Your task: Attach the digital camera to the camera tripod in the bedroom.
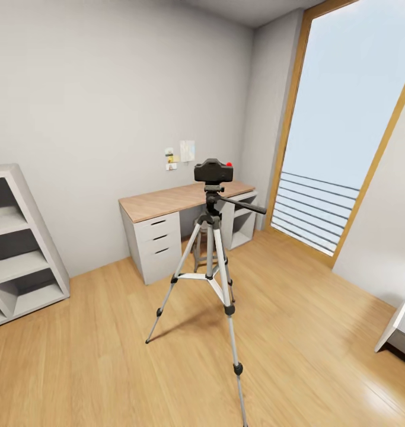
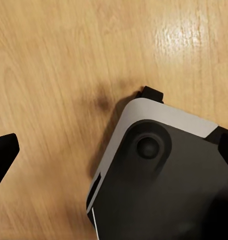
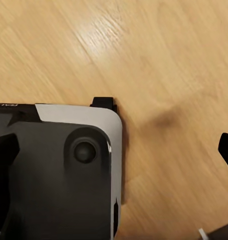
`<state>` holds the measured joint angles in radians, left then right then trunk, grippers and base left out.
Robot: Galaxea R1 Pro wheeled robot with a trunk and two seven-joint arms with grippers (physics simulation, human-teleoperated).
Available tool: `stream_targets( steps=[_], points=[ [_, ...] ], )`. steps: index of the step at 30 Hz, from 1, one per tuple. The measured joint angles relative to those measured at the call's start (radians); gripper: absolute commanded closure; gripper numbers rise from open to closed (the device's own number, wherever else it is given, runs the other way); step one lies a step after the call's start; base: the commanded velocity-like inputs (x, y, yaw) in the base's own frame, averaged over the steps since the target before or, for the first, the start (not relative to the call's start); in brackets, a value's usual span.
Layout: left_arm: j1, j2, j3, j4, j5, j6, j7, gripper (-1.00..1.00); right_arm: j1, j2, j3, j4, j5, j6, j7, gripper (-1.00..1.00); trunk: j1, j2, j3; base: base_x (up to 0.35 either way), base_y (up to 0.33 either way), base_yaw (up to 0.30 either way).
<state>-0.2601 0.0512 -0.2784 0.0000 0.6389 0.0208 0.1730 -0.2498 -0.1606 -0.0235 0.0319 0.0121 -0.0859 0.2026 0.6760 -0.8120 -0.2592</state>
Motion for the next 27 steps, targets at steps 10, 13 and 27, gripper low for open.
stream_targets(
  steps=[10,13,27],
  points=[
    [0.000,0.002,0.000,-0.002,-0.002,-0.001,-0.001,-1.00,0.008,0.008,0.001,0.000,-0.008,-0.005,-0.020,-1.00,0.000,0.000,0.009,0.000,0.000,0.000],
    [0.000,0.003,-0.001,-0.003,-0.002,-0.001,-0.001,-1.00,0.008,0.008,0.001,0.000,-0.009,-0.004,-0.027,-1.00,0.000,0.000,0.014,0.000,0.000,0.000],
    [0.000,0.005,-0.002,-0.007,-0.004,0.000,-0.001,-1.00,0.009,0.009,0.001,0.000,-0.008,-0.003,-0.063,-1.00,0.000,0.000,0.035,0.000,0.000,0.000]
  ],
)
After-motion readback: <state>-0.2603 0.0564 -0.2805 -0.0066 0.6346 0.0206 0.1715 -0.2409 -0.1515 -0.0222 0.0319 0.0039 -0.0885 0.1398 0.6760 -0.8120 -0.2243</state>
